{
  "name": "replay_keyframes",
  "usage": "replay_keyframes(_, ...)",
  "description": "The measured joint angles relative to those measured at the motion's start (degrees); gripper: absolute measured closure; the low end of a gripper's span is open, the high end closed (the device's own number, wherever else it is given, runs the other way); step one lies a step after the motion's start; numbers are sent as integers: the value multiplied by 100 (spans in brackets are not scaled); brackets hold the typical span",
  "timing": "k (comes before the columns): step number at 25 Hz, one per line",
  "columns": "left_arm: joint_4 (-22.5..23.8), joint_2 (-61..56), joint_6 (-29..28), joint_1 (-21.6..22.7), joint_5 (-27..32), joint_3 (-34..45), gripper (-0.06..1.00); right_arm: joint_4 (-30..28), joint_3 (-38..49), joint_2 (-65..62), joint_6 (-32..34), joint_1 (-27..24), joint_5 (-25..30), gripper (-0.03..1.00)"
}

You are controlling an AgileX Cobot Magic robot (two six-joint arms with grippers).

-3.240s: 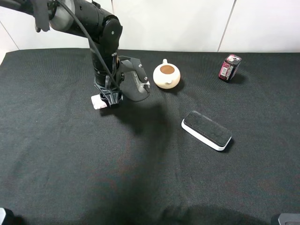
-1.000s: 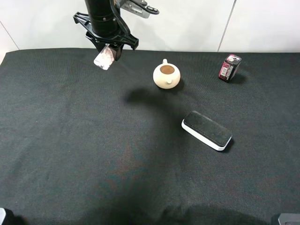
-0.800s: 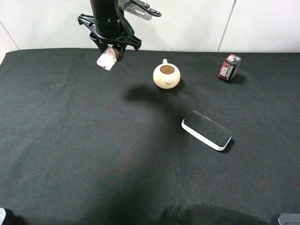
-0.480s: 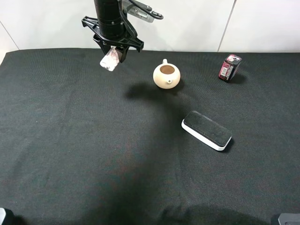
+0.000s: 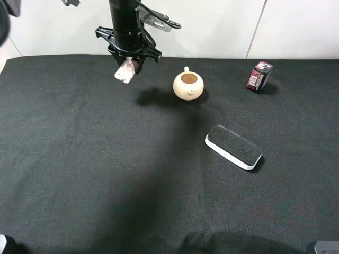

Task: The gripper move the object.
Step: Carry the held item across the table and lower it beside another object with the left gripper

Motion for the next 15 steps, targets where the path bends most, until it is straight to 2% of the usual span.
replay_keyframes(6, -539, 286, 21, 0, -151, -286, 42, 0, 0, 0, 0, 0, 0, 27)
replay_keyframes(15, -679, 619, 119, 0, -259, -497, 42, 0, 0, 0, 0, 0, 0, 27)
